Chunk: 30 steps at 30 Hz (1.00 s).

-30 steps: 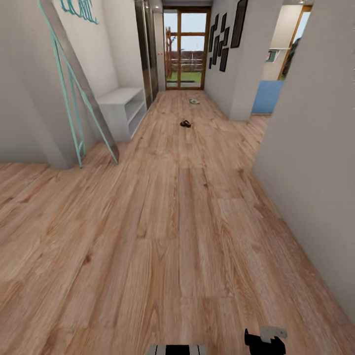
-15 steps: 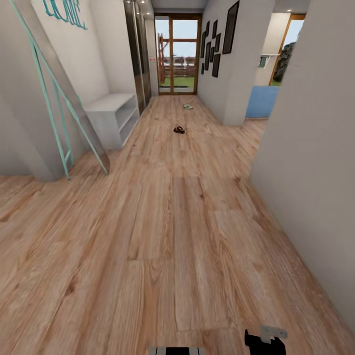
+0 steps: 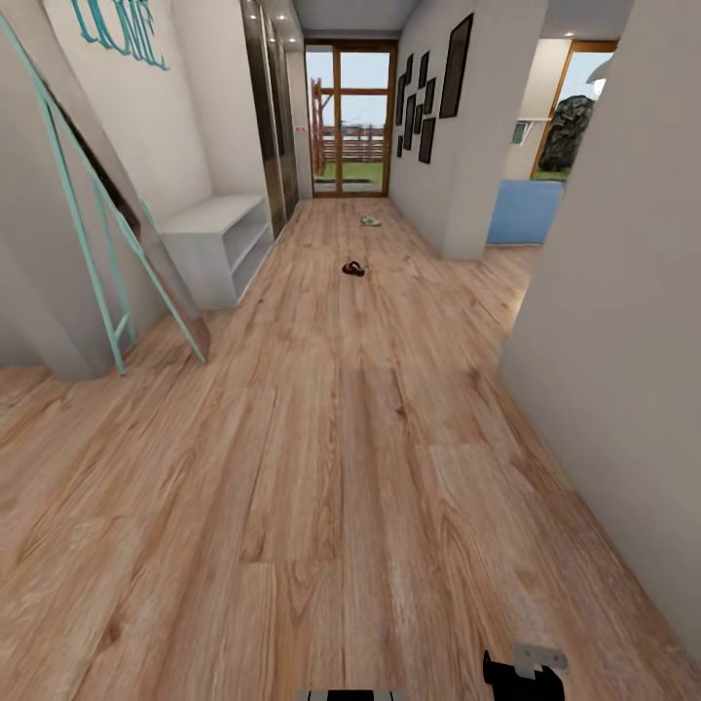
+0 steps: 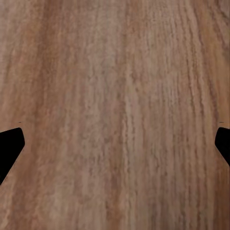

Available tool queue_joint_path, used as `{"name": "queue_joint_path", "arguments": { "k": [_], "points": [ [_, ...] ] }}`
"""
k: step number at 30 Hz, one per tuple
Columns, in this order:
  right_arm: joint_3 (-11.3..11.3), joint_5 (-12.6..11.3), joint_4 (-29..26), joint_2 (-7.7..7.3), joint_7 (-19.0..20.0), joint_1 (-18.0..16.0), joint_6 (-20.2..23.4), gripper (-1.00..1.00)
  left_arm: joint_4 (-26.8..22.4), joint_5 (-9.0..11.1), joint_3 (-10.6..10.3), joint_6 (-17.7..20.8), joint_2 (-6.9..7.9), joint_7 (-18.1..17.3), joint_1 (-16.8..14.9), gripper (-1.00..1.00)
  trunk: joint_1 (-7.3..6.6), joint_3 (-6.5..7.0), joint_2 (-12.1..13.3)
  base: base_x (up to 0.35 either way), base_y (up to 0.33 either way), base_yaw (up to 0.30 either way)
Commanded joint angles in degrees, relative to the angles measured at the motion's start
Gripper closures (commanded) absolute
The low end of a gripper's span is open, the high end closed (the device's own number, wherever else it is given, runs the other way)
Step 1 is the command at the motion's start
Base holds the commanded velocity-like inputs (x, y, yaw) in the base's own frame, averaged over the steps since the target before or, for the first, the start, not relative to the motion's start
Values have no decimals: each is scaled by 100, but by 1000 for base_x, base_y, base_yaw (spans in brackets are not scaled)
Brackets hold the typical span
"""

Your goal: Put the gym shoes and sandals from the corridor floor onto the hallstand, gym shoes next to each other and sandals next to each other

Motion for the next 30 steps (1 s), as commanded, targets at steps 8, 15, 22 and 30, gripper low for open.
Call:
{"name": "queue_joint_path", "arguments": {
  "k": [8,15,22,30],
  "points": [
    [-29,3,5,1,6,-3,-26,-100,6,58,22,4,-1,-57,-3,-100,2,66,-1,331,0,0],
    [-30,0,2,1,6,-2,-26,-100,1,66,4,0,2,-61,-2,-100,2,124,-1,333,0,0],
    [-31,-5,-9,1,6,-3,-26,-100,0,68,-2,-4,4,-65,-2,-100,2,142,-1,263,0,0],
    [-31,-7,-11,-1,6,-3,-26,-100,-2,76,-6,-5,7,-64,-4,-100,2,145,-1,65,0,0]
  ]
}}
